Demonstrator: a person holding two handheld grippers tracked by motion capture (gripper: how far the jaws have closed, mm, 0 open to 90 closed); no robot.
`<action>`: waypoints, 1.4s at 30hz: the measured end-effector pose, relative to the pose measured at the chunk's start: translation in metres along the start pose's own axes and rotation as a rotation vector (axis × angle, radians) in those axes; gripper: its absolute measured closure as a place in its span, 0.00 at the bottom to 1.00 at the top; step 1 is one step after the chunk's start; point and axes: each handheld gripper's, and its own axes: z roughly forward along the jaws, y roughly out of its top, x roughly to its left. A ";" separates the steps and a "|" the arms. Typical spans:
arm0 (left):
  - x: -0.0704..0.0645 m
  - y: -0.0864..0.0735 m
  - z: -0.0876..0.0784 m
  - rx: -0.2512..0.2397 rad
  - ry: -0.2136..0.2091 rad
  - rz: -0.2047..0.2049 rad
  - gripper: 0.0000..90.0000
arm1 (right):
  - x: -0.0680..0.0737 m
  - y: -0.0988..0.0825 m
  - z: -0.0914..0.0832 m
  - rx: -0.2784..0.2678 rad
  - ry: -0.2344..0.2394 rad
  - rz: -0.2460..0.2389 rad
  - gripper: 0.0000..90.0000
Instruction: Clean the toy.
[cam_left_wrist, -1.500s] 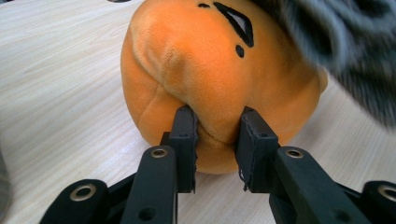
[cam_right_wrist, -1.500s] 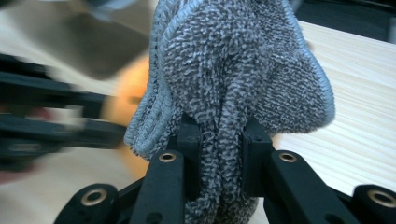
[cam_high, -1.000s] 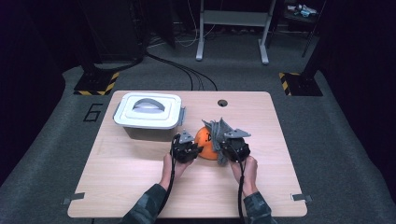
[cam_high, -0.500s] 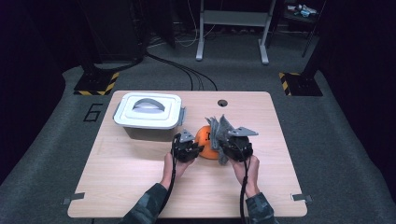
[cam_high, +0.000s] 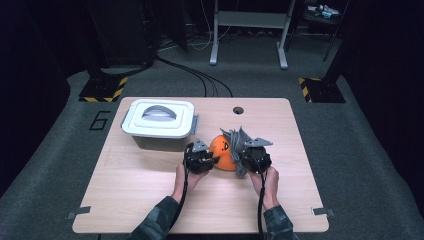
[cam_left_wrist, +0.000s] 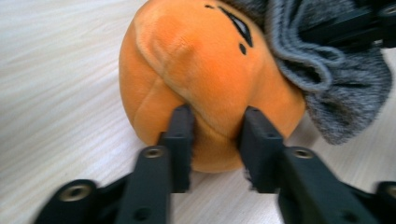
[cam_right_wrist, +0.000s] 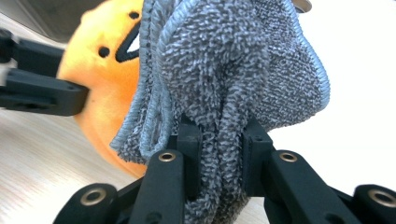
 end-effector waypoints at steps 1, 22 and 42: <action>0.000 0.000 0.000 0.000 0.000 0.000 0.64 | 0.000 0.000 0.000 0.000 0.000 0.000 0.82; -0.009 0.005 0.003 0.012 0.033 0.042 0.93 | 0.023 0.018 -0.027 -0.129 0.020 -0.036 0.82; -0.006 0.003 0.006 0.017 0.013 0.013 0.95 | -0.022 -0.027 -0.003 0.037 -0.078 0.066 0.81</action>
